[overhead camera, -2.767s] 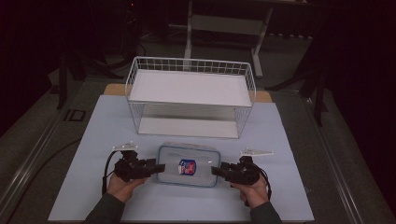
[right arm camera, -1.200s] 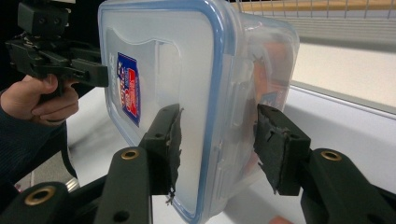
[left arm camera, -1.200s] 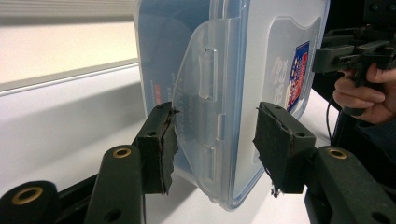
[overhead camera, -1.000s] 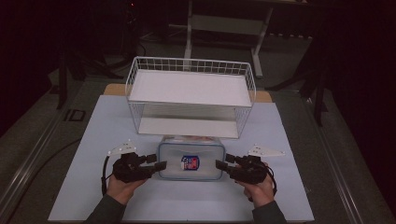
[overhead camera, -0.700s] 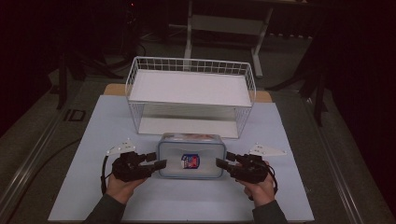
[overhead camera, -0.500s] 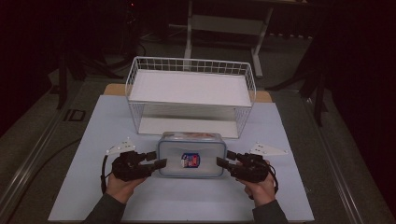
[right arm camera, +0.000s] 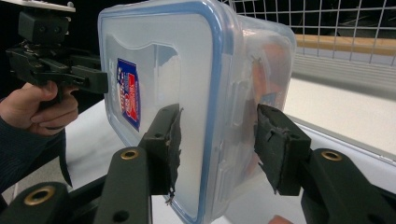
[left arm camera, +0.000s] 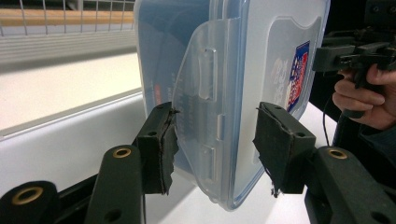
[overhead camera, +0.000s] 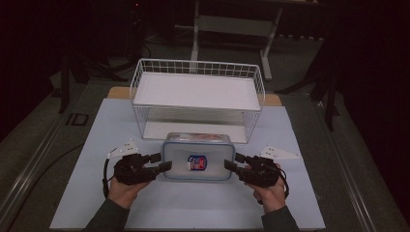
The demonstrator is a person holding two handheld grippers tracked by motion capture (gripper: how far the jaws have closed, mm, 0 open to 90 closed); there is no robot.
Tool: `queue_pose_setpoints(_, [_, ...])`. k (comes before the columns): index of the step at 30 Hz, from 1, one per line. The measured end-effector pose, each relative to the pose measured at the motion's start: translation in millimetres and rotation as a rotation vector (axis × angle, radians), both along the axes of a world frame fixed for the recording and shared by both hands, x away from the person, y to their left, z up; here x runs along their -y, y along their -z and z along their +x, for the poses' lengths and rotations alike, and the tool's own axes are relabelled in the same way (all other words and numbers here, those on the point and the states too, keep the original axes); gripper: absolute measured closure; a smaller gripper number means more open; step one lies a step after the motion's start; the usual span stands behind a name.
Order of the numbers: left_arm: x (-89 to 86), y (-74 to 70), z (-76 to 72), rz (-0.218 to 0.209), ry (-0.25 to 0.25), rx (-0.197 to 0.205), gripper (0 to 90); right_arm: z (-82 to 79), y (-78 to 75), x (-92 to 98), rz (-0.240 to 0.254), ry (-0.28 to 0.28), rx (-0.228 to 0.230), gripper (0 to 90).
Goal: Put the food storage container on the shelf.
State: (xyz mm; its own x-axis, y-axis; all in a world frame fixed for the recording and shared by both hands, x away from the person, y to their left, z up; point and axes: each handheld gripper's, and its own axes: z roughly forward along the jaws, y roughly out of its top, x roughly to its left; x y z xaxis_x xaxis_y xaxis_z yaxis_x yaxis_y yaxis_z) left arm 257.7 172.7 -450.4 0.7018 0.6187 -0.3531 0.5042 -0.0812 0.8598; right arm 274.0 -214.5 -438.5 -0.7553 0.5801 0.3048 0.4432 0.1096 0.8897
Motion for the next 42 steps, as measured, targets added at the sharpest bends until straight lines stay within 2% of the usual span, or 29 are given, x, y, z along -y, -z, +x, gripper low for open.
queue_pose_setpoints(19, [0.0,-13.8,-0.1,0.008,0.005,0.032,49.0,-2.3,-10.3,0.0,0.011,0.005,0.025,51.5])
queue_pose_setpoints(25, [0.9,-24.1,2.1,0.011,0.009,0.049,49.0,-1.5,-20.3,1.1,0.011,0.01,0.052,51.5])
queue_pose_setpoints(42, [-2.2,-51.4,9.0,-0.017,-0.004,0.102,49.1,5.9,-53.9,-3.1,0.02,0.017,0.126,51.2])
